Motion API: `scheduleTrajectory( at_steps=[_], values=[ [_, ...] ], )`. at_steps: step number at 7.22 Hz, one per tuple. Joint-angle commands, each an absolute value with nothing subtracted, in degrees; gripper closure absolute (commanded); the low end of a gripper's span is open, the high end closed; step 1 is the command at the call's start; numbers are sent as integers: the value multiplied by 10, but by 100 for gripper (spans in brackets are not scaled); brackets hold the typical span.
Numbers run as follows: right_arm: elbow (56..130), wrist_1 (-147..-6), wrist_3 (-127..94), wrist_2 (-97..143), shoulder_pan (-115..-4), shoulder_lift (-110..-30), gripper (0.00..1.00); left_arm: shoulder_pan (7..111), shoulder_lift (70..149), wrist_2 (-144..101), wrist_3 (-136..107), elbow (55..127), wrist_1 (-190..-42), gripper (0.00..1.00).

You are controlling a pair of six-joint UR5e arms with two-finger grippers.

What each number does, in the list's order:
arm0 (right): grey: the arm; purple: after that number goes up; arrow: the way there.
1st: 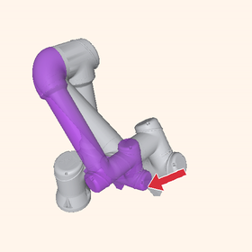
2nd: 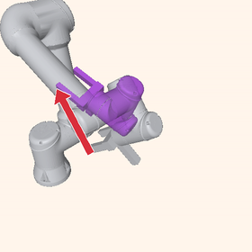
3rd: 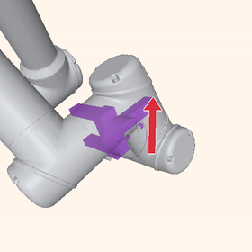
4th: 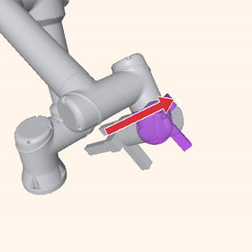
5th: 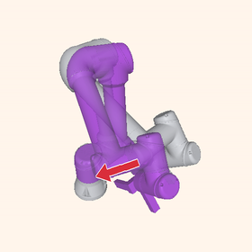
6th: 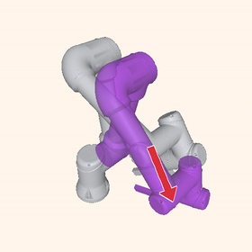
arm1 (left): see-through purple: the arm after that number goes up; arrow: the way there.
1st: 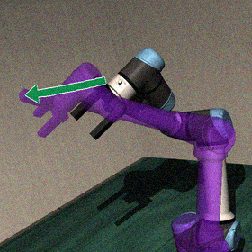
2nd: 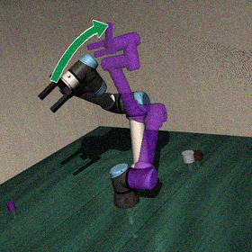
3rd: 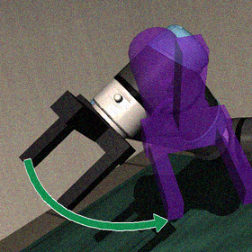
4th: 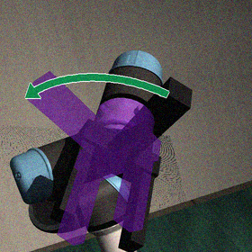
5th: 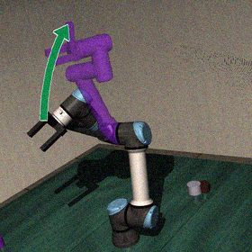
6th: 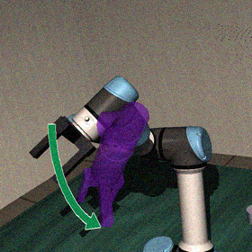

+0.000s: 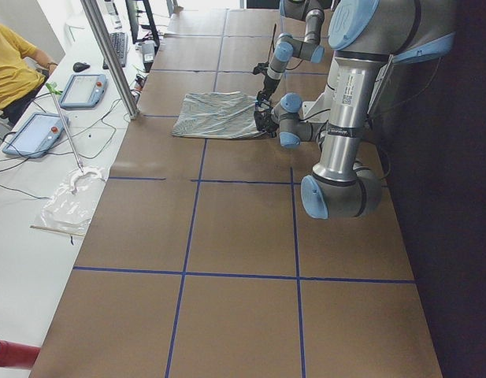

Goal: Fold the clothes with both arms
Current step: 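Move the right gripper to the other near corner and grasp both corners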

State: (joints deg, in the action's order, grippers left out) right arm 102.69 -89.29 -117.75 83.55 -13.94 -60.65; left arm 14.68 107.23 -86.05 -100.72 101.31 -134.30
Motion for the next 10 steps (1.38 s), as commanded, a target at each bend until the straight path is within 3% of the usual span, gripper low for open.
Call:
scheduleTrajectory(
  at_steps=[1, 3, 4, 5, 7, 10],
  values=[
    [1017, -891, -1178, 835, -140, -605, 27, 147, 1072, -860, -1007, 1013, -1343, 100],
    [1015, -890, -1178, 835, -139, -605, 29, 147, 1072, -860, -1006, 1013, -1343, 100],
    [1015, -889, -1179, 835, -139, -605, 36, 147, 1073, -860, -1006, 1013, -1343, 100],
    [1015, -889, -1179, 835, -140, -605, 49, 147, 1073, -860, -1006, 1013, -1343, 100],
    [1015, -887, -1196, 834, -139, -605, 100, 147, 1073, -860, -1006, 1014, -1343, 100],
    [1020, -887, -1209, 828, -140, -605, 100, 147, 1072, -860, -1006, 1013, -1343, 100]
  ],
)
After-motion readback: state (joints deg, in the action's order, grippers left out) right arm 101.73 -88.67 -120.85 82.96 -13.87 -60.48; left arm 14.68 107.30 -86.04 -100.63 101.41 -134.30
